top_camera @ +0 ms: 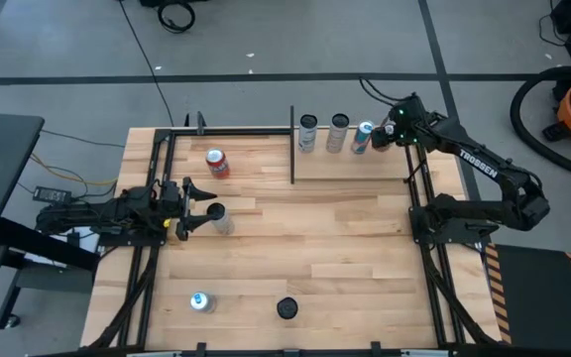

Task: Place canned beverage on shelf
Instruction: Put the bottom red soda can on the shelf

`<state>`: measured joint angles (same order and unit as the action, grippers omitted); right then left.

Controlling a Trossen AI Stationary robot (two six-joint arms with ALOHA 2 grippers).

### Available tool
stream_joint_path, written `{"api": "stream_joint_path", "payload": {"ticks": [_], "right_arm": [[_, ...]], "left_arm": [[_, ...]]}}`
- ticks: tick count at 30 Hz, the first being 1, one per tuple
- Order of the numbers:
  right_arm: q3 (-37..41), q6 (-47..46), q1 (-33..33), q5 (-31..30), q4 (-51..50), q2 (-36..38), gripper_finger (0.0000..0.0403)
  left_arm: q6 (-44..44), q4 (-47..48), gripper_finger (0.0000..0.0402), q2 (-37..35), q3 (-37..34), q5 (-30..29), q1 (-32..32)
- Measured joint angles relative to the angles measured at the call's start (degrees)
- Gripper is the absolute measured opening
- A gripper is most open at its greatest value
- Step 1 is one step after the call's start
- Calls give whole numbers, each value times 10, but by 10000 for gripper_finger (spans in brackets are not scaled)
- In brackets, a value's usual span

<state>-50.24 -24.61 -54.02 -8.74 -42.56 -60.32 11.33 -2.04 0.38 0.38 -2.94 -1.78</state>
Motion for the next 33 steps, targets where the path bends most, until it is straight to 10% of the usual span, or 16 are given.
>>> {"api": "stream_joint_path", "payload": {"ticks": [33], "right_arm": [[0,-28,29,-48,-51,-50,396]], "left_arm": [[-30,-10,314,0,0,-1,0]]}}
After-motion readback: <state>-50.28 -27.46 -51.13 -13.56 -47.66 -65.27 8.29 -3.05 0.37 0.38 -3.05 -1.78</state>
